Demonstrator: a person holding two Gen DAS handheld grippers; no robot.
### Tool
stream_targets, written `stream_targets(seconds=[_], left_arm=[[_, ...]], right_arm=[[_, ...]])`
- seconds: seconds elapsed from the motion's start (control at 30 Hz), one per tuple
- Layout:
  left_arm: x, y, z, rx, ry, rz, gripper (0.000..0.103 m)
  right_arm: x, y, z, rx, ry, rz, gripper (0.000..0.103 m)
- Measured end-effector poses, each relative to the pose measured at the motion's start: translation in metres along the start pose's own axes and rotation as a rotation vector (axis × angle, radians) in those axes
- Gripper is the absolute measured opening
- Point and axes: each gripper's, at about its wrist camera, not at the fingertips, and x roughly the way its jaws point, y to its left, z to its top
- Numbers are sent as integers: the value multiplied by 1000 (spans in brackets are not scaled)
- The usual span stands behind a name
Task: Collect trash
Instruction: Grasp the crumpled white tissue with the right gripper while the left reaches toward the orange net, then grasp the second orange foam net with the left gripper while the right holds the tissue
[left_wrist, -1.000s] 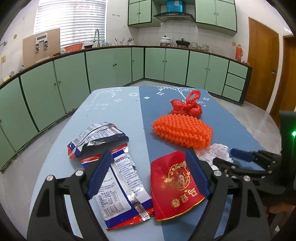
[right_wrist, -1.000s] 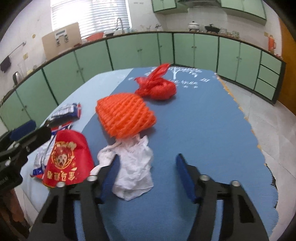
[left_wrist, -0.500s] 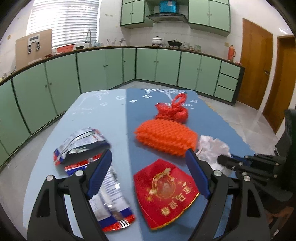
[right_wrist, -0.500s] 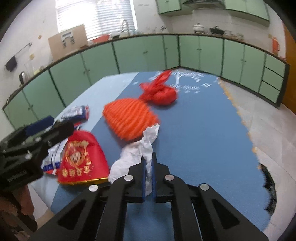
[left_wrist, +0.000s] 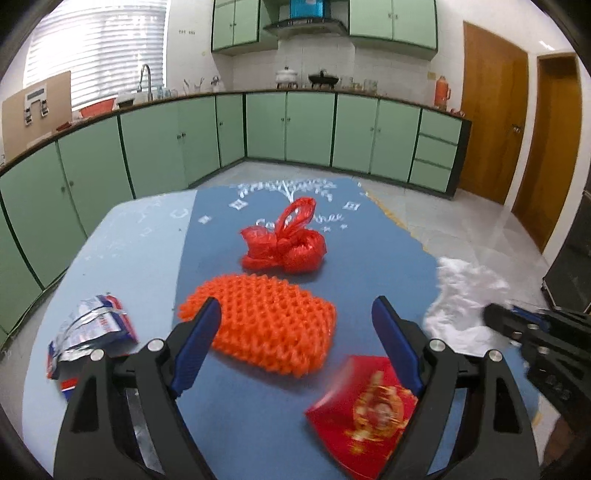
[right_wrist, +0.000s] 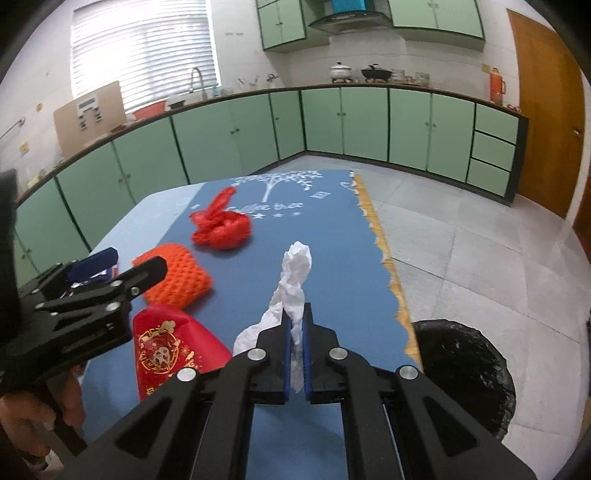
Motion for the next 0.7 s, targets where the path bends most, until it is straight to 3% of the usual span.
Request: stream_targets(seconds=[0.3,0.37,0.43,0.53,0.6,0.7], left_arm=[[43,-2,-5,-11,108,-11,81],[44,-2,-4,-10,101,-16,71],[43,-2,-1,-8,96,-28,45],[44,0,2,-16,96,-50,25],[42,2,3,-24,94,-73,14],[36,5,3,-43,84,-83,11]], right_arm=[[13,-11,-4,22,26,12,5],[13,-10,-6,24,29,11,5],[15,-11,-7,27,34,10,5],[16,-11,-7,32,34,13,5],[15,-10,-7,28,32,13,5],[16,-7,-7,22,33,1,5]])
